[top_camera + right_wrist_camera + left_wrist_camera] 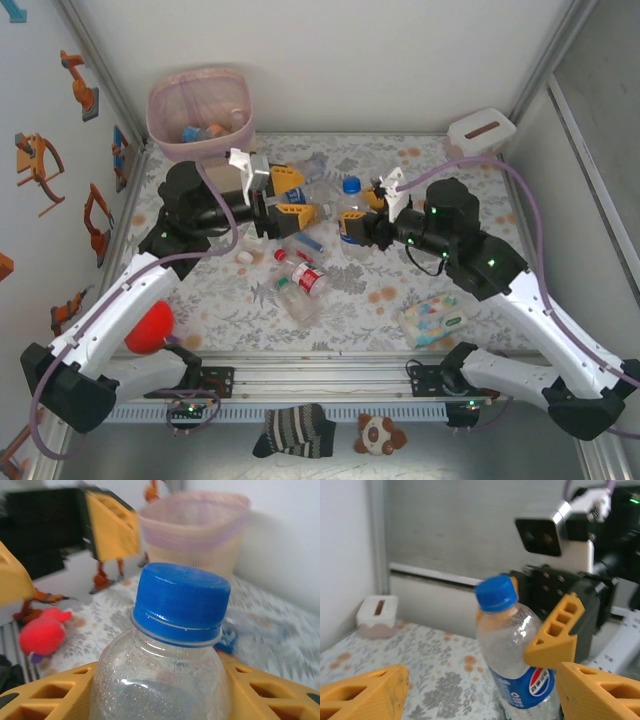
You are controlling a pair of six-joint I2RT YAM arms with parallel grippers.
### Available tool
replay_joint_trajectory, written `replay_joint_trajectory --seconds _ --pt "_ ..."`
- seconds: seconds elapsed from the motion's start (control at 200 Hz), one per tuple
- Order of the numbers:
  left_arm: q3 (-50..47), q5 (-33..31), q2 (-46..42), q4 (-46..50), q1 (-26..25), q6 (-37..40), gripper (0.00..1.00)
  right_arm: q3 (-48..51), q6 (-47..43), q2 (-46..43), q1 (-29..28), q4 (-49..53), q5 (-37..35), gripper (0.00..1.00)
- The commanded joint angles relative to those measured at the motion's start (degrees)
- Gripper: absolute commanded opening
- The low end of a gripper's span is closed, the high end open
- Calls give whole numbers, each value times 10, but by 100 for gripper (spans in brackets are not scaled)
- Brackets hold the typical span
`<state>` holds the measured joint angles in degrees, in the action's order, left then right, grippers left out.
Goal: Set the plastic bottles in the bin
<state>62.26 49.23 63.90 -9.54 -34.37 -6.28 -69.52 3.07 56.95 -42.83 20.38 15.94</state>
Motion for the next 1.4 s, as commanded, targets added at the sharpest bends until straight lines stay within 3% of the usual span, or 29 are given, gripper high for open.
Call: replay_joint_trajectory --seconds 0.0,0.225,0.541,0.836,1.137,1.397 --pt "29 71 -7 -29 -23 48 81 -24 -55 -17 2 -76 98 54" --pt "47 98 4 -1 -81 128 85 -65 -73 -12 2 -108 194 53" --pt "67 61 37 -28 -130 131 85 -89 -30 5 -1 -203 320 52" --pt "73 67 47 -102 -143 92 72 -77 -55 6 -10 -213 301 52" --pt "81 85 57 -107 -147 82 75 -70 -76 -1 -19 -211 274 52" --pt "86 87 62 -104 -149 84 59 -67 -90 -7 -22 -199 266 52"
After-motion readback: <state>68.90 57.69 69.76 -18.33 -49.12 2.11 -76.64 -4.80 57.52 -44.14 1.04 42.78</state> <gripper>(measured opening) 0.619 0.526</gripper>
